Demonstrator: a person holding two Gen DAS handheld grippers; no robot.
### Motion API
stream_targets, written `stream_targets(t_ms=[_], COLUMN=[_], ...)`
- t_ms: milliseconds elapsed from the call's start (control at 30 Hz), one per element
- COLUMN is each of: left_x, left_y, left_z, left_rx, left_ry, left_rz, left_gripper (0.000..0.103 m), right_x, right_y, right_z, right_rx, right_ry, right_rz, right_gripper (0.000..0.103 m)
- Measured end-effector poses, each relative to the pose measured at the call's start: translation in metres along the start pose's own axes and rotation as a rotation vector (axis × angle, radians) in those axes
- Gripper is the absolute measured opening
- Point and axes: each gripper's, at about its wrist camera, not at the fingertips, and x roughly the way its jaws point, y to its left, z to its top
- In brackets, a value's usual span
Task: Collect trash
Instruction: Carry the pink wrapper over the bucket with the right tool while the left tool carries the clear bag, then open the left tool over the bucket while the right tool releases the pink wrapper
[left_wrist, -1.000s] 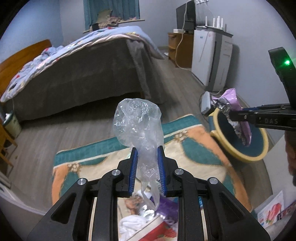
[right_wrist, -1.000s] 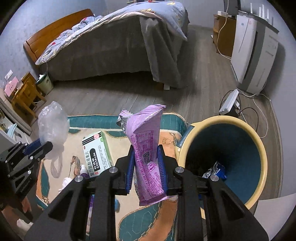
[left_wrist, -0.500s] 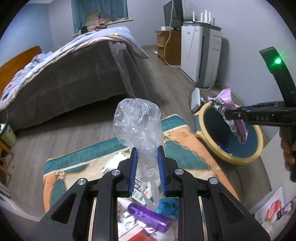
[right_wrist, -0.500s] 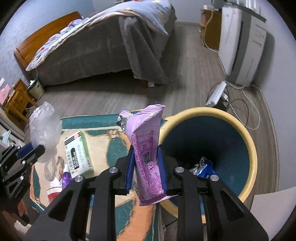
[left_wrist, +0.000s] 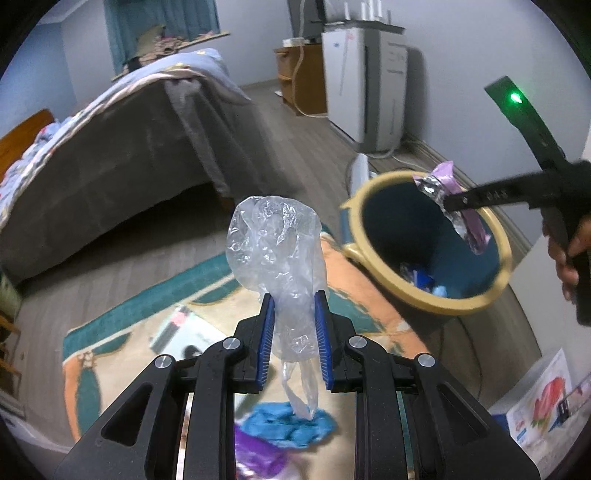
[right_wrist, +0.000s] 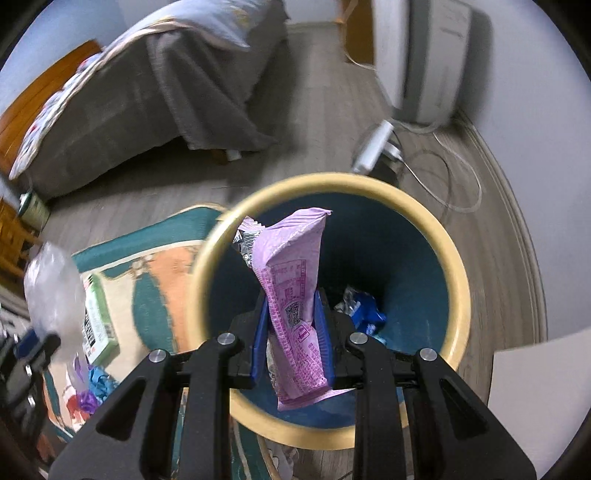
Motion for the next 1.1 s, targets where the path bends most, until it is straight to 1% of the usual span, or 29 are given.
stream_targets(t_ms=[67,233,300,367,433,600,733,800,833,867,900,933,1000,1033,1067,1100], left_x=[0.004,0.010,0.011,0.013,0.018,0.032,0.050,0.059,0.061,0.061,0.059,0.057,0.052,0.050,0.049,0.047], left_y=[-0.012,-0.041,-0.052,-0.059,-0.066,-0.086,-0.090,-0.092,-0.093,-0.094,-0.094,-0.094,-0.091,-0.090,-0.089,-0.087], left_z=[-0.002,-0.002,0.001,0.004,0.010,0.030,0.045,0.049,0.052,0.053,0.054,0.054,0.052,0.051,0.049,0.047], left_rx=[0.020,0.056,0.055,0.033,0.008,0.032,0.006,0.008,0.014,0.020,0.022,0.020,0.014,0.013,0.010,0.006], left_ry=[0.009,0.019,0.018,0.019,0.023,0.014,0.043,0.062,0.057,0.051,0.041,0.031,0.011,0.009,0.010,0.009], left_rz=[-0.024,-0.085,-0.111,-0.143,-0.171,-0.201,-0.219,-0.204,-0.189,-0.186,-0.180,-0.176,-0.185,-0.184,-0.177,-0.171], left_gripper=[0.023,0.023,0.023,0.023,0.023,0.023,0.025,0.030,0.035,0.040,0.051,0.062,0.067,0.070,0.074,0.080], right_x=[0.004,0.011,0.012,0.012,0.013,0.010,0.007,0.006,0.006,0.005,0.005,0.004,0.004,0.004,0.003,0.003], right_y=[-0.008,-0.014,-0.016,-0.018,-0.019,-0.027,-0.034,-0.036,-0.037,-0.039,-0.040,-0.041,-0.041,-0.041,-0.040,-0.040], right_z=[0.000,-0.003,-0.003,-0.003,-0.002,-0.001,0.001,0.002,0.001,0.001,0.001,0.001,0.002,0.002,0.002,0.002], right_rx=[0.026,0.029,0.034,0.038,0.041,0.072,0.101,0.109,0.114,0.125,0.133,0.139,0.143,0.141,0.140,0.140], right_ry=[0.010,0.026,0.028,0.025,0.020,0.005,-0.015,-0.019,-0.023,-0.025,-0.027,-0.029,-0.031,-0.034,-0.036,-0.038], right_rz=[-0.002,-0.029,-0.037,-0.047,-0.060,-0.058,-0.053,-0.057,-0.060,-0.062,-0.059,-0.057,-0.059,-0.065,-0.069,-0.069], right_gripper=[0.023,0.023,0.023,0.023,0.023,0.023,0.024,0.027,0.029,0.034,0.040,0.043,0.052,0.053,0.059,0.066])
